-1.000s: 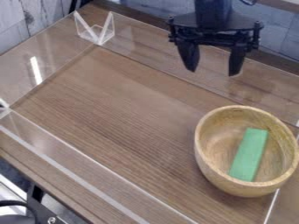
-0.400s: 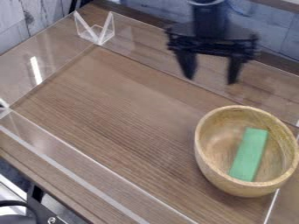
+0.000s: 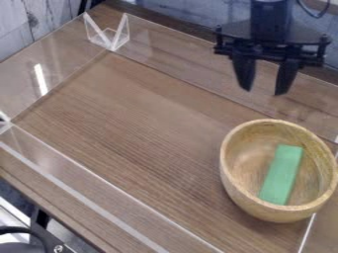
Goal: Put green stick into wooden bowl
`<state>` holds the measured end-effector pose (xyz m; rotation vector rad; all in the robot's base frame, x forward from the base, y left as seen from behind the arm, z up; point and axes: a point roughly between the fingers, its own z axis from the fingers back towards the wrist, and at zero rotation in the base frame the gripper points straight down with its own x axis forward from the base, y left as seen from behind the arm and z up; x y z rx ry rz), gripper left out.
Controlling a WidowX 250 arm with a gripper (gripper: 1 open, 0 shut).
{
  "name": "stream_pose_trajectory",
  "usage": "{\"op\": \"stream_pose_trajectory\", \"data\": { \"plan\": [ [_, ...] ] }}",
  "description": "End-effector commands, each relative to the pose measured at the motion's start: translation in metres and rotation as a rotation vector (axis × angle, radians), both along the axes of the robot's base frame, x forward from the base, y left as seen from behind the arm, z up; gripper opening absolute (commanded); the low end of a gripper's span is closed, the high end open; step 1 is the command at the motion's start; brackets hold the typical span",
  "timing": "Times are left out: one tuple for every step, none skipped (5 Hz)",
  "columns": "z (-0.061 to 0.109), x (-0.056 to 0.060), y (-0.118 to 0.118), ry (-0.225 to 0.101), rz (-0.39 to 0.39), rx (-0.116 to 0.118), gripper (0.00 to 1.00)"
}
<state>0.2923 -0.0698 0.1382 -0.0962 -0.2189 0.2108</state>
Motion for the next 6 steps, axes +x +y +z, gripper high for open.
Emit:
{"op": "stream_pose_trajectory", "data": {
  "plan": [
    [0.02,-0.004,0.008,-0.063,-0.001,-0.011,1.0],
    [0.014,-0.006,0.035,-0.069,-0.028,-0.003,1.0],
    [0.01,-0.002,0.047,-0.074,-0.052,-0.008,1.0],
    [0.011,-0.001,0.037,-0.065,-0.028,-0.012,1.0],
    [0.012,0.003,0.023,-0.058,-0.012,-0.011,1.0],
    [0.009,-0.002,0.01,-0.048,0.007,-0.018,1.0]
  ]
}}
